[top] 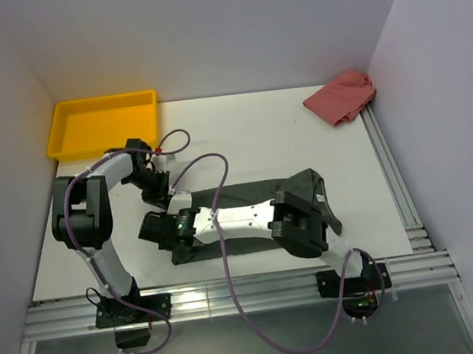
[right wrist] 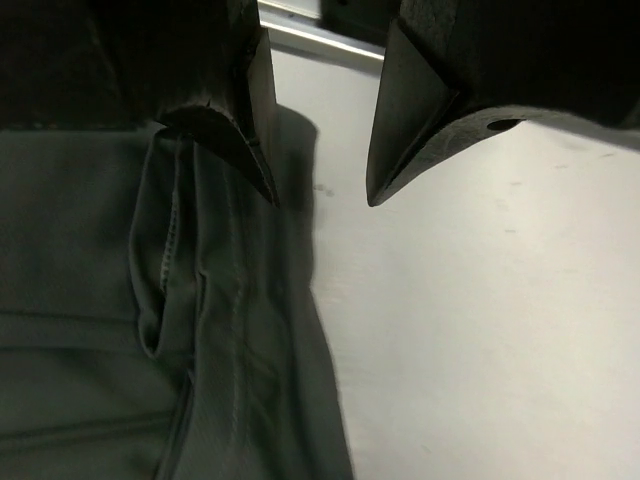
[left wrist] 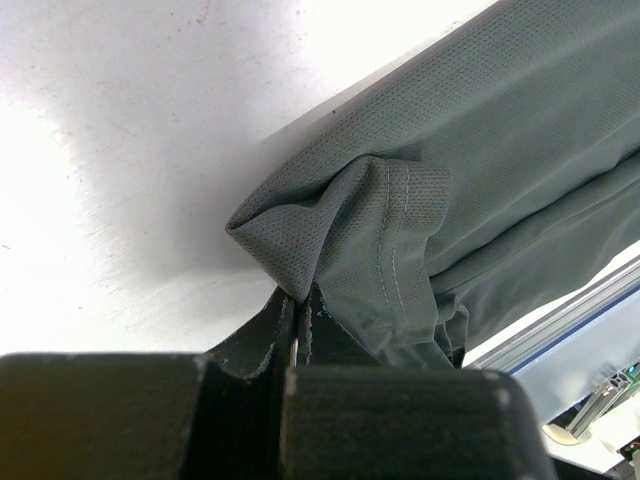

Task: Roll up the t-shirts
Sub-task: Roll the tshirt

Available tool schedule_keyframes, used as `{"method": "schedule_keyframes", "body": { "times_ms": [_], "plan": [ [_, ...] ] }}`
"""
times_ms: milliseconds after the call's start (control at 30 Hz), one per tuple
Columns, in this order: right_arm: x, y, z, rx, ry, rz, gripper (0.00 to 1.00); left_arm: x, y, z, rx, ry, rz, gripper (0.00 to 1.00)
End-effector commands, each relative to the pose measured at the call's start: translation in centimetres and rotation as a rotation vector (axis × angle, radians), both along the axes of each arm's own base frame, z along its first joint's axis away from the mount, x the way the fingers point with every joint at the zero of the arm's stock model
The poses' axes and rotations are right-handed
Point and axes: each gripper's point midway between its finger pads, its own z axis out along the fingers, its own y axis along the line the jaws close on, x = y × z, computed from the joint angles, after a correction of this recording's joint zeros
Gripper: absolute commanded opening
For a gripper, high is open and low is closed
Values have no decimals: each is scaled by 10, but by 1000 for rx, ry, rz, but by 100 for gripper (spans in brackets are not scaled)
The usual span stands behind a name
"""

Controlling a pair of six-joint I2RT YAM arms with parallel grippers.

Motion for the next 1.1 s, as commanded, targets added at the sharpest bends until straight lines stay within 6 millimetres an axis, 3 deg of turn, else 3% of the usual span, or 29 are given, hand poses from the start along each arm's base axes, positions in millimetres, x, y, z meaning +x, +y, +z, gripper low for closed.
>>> {"method": "schedule_keyframes", "body": {
  "times_ms": [0, 467, 700, 767, 933, 1033, 1067],
  "plan": [
    [-2, -14, -8, -129, -29, -9, 47, 9, -3, 15, -1, -44, -6, 0],
    [-28, -9, -47, -243, 32, 61, 52, 9, -3, 11, 4, -37, -10, 0],
    [-33, -19, -64, -312, 63, 66, 50, 8, -4, 11, 8, -34, -13, 0],
    [-36, -22, -70, -332, 77, 78, 43, 8, -3, 11, 13, -41, -15, 0],
    [-41, -17, -79, -310, 100, 108, 13, 9, -4, 12, 7, -41, -14, 0],
    [-35, -11, -73, -220, 85, 108, 1, 12, -4, 14, 9, -49, -17, 0],
    [-34, -6, -56, -154, 80, 117, 1, 13, -4, 15, 10, -51, -15, 0]
  ]
}}
